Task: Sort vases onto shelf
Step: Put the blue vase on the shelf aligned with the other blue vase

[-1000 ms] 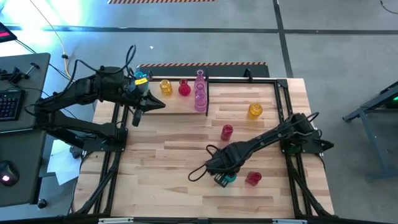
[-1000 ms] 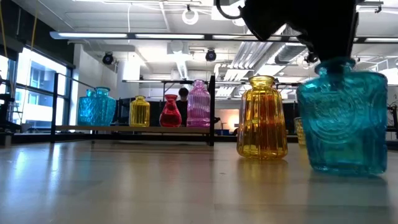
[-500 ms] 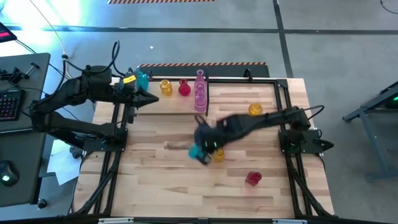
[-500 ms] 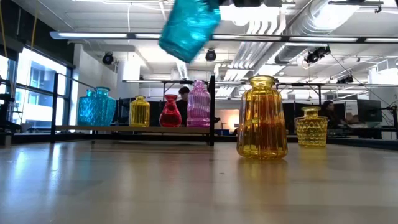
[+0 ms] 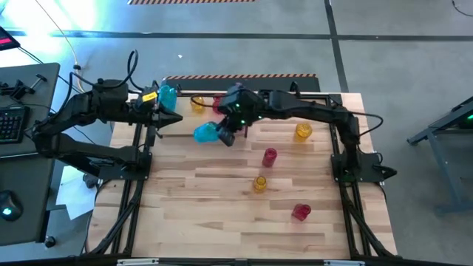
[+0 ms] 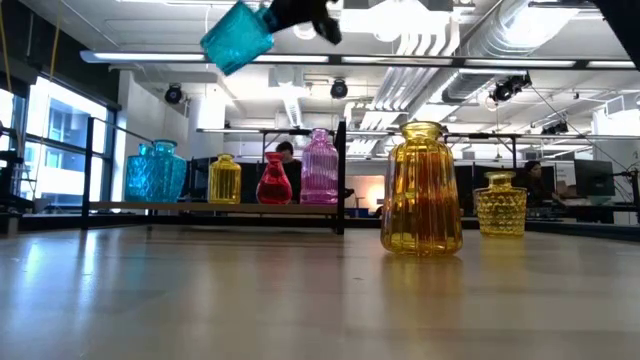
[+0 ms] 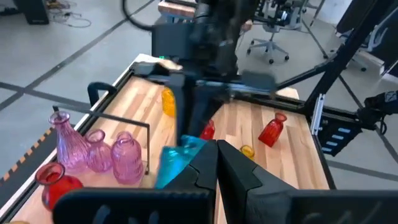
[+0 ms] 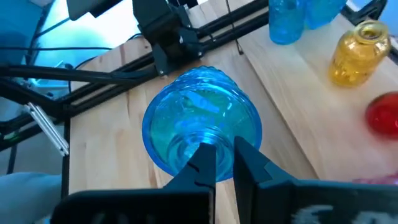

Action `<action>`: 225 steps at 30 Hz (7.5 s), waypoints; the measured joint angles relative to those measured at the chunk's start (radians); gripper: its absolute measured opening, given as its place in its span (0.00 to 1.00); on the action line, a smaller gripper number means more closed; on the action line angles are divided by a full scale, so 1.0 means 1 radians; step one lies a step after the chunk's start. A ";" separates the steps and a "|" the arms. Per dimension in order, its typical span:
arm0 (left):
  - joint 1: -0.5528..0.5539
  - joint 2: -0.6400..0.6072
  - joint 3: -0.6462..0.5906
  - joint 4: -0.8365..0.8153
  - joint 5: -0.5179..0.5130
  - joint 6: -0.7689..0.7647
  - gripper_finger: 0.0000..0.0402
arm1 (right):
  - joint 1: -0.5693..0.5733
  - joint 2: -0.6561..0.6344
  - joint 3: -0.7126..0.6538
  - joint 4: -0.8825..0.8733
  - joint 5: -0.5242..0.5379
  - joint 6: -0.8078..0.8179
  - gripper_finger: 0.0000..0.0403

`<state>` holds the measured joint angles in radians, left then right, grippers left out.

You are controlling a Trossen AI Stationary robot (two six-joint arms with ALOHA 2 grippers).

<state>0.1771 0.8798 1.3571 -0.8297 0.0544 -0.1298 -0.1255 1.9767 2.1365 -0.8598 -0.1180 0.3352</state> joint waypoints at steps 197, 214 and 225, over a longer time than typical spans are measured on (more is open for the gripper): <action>0.065 0.459 -0.941 1.219 -0.300 -0.297 0.00 | -0.208 0.373 0.207 -0.054 -0.101 -0.160 0.14; 0.066 0.459 -0.941 1.239 -0.356 -0.332 0.00 | -0.208 0.373 0.207 -0.055 -0.100 -0.160 0.14; 0.059 0.431 -0.943 1.241 -0.302 -0.331 0.00 | -0.208 0.372 0.207 -0.054 -0.099 -0.158 0.14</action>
<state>0.2365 1.3103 0.4137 0.4117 -0.2476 -0.4610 -0.3332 2.3483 2.3432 -0.9140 -0.2169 0.1773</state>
